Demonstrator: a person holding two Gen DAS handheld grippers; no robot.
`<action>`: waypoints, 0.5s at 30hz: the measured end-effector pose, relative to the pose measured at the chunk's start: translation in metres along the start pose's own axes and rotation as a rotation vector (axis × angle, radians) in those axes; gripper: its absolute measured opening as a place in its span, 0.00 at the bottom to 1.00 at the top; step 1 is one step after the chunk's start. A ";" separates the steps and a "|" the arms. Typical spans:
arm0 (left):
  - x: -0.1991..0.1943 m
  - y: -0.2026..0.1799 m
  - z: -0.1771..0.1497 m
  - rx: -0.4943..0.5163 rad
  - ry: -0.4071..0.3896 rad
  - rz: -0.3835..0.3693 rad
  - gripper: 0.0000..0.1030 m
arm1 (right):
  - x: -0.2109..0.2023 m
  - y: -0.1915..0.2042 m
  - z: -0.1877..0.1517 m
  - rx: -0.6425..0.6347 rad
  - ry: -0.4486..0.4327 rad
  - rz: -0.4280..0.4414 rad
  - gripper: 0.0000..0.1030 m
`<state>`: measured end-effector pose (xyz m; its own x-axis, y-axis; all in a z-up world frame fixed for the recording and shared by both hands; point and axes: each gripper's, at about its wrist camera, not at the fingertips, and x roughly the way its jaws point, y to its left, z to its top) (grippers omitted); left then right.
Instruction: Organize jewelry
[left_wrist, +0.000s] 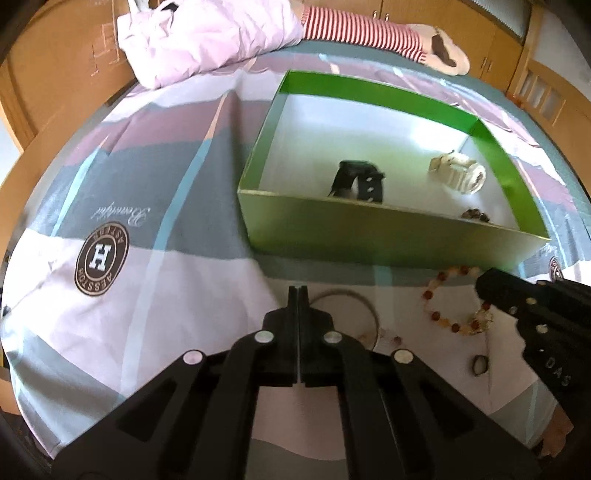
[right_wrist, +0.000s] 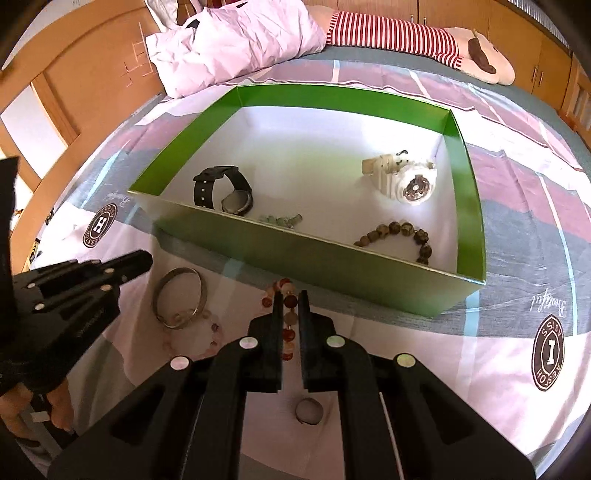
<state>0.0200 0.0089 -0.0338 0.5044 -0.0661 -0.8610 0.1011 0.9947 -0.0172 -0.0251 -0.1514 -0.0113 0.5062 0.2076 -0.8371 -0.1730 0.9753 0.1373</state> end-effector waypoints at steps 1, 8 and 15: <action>0.000 0.002 -0.002 -0.002 0.005 0.007 0.00 | 0.000 -0.001 0.000 0.004 -0.001 0.001 0.07; 0.006 0.007 -0.003 -0.013 0.040 0.030 0.00 | 0.001 -0.004 0.003 0.028 -0.004 -0.021 0.07; 0.010 0.015 -0.003 -0.044 0.061 0.049 0.00 | 0.013 -0.017 -0.001 0.066 0.062 -0.108 0.07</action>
<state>0.0243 0.0233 -0.0440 0.4549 -0.0134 -0.8905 0.0386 0.9992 0.0047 -0.0161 -0.1654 -0.0252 0.4655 0.0981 -0.8796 -0.0637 0.9950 0.0772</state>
